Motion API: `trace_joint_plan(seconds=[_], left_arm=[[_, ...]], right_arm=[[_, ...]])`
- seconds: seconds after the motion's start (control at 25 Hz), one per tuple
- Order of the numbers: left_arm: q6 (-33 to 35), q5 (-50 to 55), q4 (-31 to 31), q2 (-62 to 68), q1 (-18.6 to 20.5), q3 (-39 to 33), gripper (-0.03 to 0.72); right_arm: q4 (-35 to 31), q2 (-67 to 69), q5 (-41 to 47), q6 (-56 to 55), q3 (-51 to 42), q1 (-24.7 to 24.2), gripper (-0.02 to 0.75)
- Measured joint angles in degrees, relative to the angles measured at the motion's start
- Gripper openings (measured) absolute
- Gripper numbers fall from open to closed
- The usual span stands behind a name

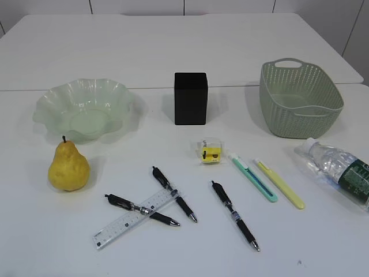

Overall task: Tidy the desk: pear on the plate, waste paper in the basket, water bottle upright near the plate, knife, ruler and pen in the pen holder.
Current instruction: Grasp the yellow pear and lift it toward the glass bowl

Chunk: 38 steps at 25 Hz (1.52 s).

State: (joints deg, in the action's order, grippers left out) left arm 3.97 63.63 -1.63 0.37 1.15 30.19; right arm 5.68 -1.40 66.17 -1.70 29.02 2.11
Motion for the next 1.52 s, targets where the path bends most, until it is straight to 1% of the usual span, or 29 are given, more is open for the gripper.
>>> trace_joint_plan(seconds=[1.32,1.52], left_arm=[[0.0,0.0,0.0,0.0,0.0,0.0,0.543],[0.0,0.0,-0.19,0.0,0.0,0.0,0.515]], right_arm=[[0.0,0.0,0.0,0.0,0.0,0.0,0.558],[0.0,0.0,-0.15,0.0,0.0,0.0,0.558]])
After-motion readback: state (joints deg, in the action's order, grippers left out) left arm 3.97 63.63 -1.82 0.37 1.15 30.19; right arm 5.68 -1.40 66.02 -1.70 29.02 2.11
